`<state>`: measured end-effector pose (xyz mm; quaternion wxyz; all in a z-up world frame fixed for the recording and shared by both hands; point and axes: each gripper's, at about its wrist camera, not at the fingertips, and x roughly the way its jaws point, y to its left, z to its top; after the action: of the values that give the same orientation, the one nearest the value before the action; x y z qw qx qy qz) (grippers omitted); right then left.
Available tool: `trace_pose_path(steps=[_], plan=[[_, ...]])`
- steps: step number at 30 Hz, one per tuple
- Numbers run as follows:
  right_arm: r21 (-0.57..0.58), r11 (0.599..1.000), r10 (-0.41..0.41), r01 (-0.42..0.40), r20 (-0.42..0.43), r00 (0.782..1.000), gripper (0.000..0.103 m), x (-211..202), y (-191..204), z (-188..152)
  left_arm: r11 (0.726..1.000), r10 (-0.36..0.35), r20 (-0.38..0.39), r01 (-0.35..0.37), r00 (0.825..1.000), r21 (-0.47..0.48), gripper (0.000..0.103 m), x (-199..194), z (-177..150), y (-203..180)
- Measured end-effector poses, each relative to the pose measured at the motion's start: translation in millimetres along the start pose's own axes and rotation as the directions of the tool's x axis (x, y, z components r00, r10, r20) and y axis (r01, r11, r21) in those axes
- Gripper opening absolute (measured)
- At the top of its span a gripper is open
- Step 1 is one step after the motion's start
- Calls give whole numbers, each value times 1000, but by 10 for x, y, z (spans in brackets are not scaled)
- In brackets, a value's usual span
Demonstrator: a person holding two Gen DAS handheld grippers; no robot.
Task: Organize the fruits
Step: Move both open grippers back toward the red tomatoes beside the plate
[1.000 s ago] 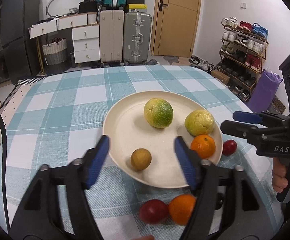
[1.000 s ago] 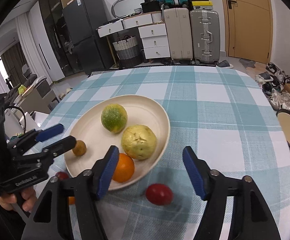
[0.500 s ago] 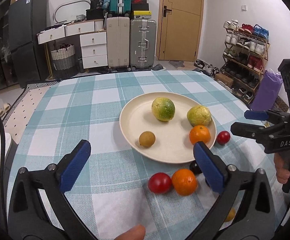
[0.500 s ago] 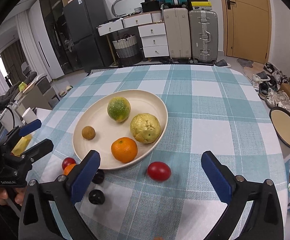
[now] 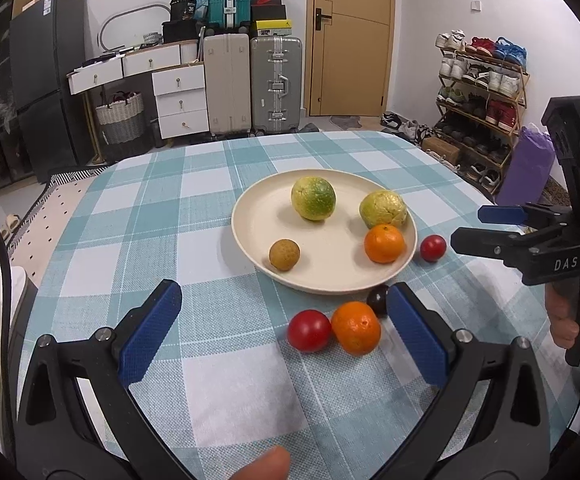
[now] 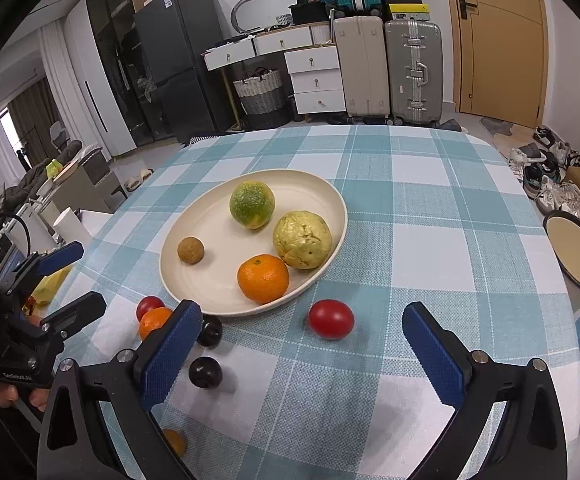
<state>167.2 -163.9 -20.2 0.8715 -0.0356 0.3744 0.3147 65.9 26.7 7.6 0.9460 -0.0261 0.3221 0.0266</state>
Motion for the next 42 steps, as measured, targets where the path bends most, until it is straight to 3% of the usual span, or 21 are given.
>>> trace_pose_path(steps=[7,17,24,42], plan=[[-23,1000,17,-17,-14,1000,96,9,10,-54,1000,-12,-26,11,1000,-5,102,117,-51,12],[-25,1000,9,-10,-35,999,88,87,-23,-94,1000,28,-68,-29,997,-7,102,259,-101,106],[-8,1000,-5,5,-51,999,76,167,-83,-99,999,40,-88,-41,995,-17,102,297,-138,188],[5,1000,-21,22,-67,998,76,269,-177,-108,999,48,-177,-49,983,-2,98,531,-222,201]])
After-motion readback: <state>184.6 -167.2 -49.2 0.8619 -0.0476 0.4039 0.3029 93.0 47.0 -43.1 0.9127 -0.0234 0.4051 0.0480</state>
